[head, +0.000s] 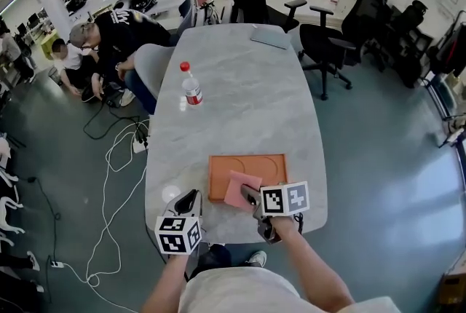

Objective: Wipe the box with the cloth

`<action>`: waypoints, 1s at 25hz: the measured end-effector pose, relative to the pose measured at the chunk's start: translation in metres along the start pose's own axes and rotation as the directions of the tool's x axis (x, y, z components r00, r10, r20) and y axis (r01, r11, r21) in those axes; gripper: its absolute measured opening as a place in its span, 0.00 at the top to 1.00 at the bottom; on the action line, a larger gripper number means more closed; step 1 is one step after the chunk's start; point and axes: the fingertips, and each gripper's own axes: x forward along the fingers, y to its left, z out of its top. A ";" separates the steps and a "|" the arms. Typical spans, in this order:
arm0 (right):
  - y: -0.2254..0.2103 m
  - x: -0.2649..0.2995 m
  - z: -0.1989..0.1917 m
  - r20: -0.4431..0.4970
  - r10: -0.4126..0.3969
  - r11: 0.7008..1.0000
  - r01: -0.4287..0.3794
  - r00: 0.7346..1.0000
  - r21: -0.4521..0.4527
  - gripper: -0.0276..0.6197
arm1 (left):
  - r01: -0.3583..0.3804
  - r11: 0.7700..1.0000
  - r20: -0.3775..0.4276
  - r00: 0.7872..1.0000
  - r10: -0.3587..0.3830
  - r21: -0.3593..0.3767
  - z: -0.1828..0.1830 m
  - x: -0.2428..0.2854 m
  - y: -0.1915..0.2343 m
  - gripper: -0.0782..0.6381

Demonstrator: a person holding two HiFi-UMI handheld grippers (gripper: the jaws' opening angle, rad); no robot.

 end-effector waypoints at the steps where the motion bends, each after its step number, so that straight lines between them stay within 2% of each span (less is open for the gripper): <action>1: -0.003 -0.004 0.000 0.004 -0.006 1.000 0.006 1.000 0.003 0.94 | 0.000 1.000 0.000 1.000 0.000 0.000 0.000 0.000 -0.001 0.85; 14: -0.044 -0.053 -0.002 0.057 -0.091 0.996 0.090 0.994 0.029 0.94 | 0.028 0.999 -0.008 1.000 -0.028 0.023 -0.004 0.007 -0.031 0.85; 25: -0.078 -0.097 -0.006 0.097 -0.138 0.989 0.132 0.986 0.067 0.94 | 0.015 1.000 -0.017 1.000 -0.015 0.019 -0.011 0.004 -0.047 0.85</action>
